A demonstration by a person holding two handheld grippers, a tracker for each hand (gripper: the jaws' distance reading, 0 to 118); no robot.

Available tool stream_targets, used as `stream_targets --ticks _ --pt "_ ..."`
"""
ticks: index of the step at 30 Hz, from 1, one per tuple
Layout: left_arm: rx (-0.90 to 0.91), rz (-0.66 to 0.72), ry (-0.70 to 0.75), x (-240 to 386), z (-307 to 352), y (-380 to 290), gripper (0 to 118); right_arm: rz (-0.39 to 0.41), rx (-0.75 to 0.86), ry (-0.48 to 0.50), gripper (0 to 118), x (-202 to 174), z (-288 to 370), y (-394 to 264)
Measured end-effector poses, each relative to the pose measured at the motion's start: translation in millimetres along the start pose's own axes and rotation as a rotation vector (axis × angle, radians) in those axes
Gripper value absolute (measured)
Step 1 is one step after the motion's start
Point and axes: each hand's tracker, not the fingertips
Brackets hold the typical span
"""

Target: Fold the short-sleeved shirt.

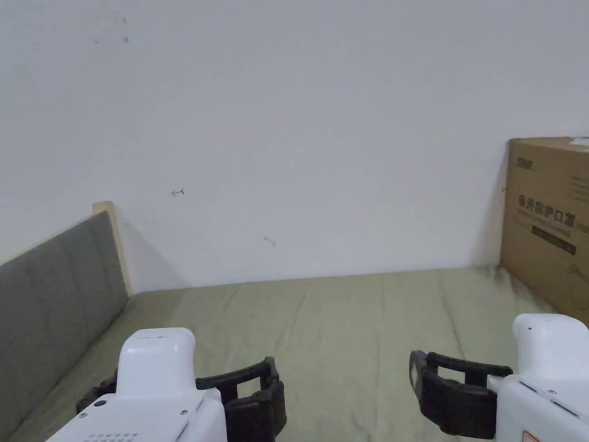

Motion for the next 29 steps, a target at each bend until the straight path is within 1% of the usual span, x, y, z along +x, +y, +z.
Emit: stream_targets --ticks 3,5,7,10,14,20,24,28,29 --pt "-0.03 -0.031 0.028 7.6 -4.1 6.2 117 0.039 0.011 -0.046 114 -3.6 -1.3 2.7" --pt "-0.01 -0.049 0.066 11.1 -5.0 4.8 117 0.062 0.012 -0.052 114 -7.7 -1.9 4.5" --pt "-0.005 -0.073 0.103 15.9 -5.8 3.9 116 0.065 0.01 -0.048 114 -10.5 -3.0 6.3" --pt "-0.063 -0.065 0.153 17.8 -11.6 7.2 116 0.058 0.006 -0.034 114 -13.9 -5.7 8.6" --pt "-0.058 -0.054 0.117 11.9 -13.8 3.5 116 0.054 0.003 -0.029 114 -17.0 -8.4 10.3" --pt "-0.052 -0.051 0.127 9.6 -15.8 2.3 116 0.065 -0.009 -0.026 114 -22.9 -10.0 10.6" --pt "-0.039 -0.07 0.13 10.6 -16.7 2.3 116 0.053 -0.015 -0.021 114 -19.9 -13.4 8.5" --pt "-0.017 -0.059 0.112 8.1 -18.7 1.8 116 0.054 -0.019 -0.018 114 -22.4 -14.5 8.5" --pt "-0.006 -0.06 0.109 8.0 -18.5 1.0 116 0.057 -0.022 -0.018 114 -14.6 -19.4 6.4"
